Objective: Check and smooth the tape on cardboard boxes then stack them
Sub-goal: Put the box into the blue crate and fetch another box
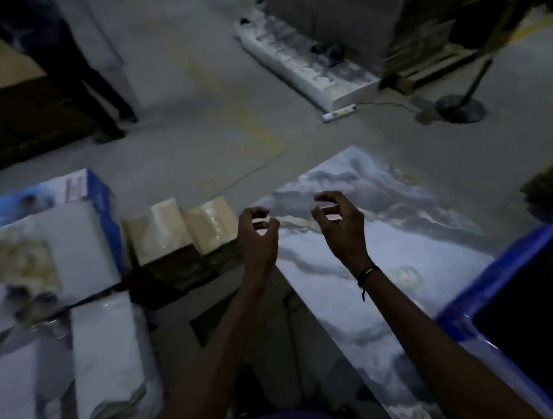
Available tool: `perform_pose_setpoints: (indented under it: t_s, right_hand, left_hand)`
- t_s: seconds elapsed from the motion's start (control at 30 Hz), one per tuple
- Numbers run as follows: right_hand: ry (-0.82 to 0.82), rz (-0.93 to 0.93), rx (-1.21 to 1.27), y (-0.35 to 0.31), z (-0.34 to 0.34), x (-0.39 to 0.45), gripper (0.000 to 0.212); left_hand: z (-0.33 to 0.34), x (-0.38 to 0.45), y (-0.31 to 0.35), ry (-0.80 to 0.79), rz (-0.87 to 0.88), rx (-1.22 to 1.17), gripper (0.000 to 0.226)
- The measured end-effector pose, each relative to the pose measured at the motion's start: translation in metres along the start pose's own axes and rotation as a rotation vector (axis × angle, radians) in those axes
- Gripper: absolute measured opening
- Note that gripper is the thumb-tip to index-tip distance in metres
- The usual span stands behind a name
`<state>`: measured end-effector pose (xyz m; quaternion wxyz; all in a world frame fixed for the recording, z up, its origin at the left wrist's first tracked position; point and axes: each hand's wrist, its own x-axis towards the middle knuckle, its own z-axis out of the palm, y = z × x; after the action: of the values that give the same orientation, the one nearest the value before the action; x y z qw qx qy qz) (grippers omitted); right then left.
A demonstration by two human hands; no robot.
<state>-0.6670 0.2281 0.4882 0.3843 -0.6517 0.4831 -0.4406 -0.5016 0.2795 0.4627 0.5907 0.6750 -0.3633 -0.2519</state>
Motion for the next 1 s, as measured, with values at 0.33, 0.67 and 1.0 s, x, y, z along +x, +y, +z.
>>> perform_pose_setpoints:
  t_s: [0.33, 0.67, 1.0]
  right_hand:
    - [-0.342, 0.047, 0.007, -0.018, 0.228, 0.034, 0.029]
    - [-0.515, 0.175, -0.049, 0.007, 0.352, 0.103, 0.043]
    - [-0.717, 0.421, -0.099, 0.078, 0.47, 0.219, 0.068]
  left_hand:
    - [-0.192, 0.095, -0.086, 0.207, -0.193, 0.044, 0.021]
    - [-0.283, 0.187, -0.167, 0.311, -0.429, 0.104, 0.02]
    - [-0.312, 0.306, -0.263, 0.208, -0.718, 0.206, 0.057]
